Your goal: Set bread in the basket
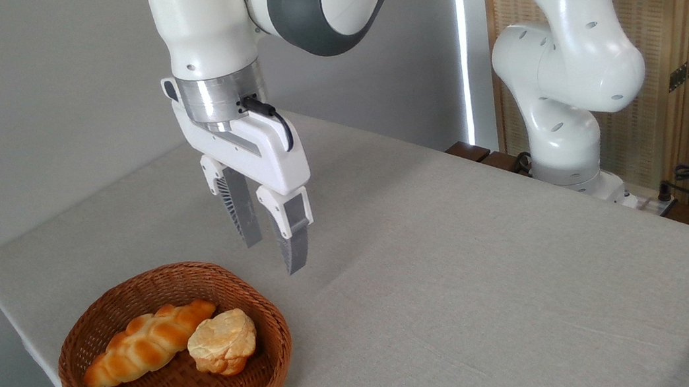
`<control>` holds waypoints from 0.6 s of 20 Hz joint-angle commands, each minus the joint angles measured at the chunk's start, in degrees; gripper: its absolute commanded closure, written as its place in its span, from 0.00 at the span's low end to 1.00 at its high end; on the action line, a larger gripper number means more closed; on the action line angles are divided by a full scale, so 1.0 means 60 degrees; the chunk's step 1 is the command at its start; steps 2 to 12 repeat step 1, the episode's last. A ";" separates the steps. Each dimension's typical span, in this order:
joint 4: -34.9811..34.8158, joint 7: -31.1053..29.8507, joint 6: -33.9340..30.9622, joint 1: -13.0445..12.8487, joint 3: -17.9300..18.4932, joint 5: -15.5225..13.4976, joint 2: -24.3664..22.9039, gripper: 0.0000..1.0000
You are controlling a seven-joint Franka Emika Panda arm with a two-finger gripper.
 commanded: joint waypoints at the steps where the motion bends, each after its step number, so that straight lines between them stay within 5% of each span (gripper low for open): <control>1: 0.0144 -0.0206 -0.0506 -0.0037 0.0058 0.0147 -0.0110 0.00; 12: 0.0144 -0.0206 -0.0506 -0.0037 0.0058 0.0147 -0.0110 0.00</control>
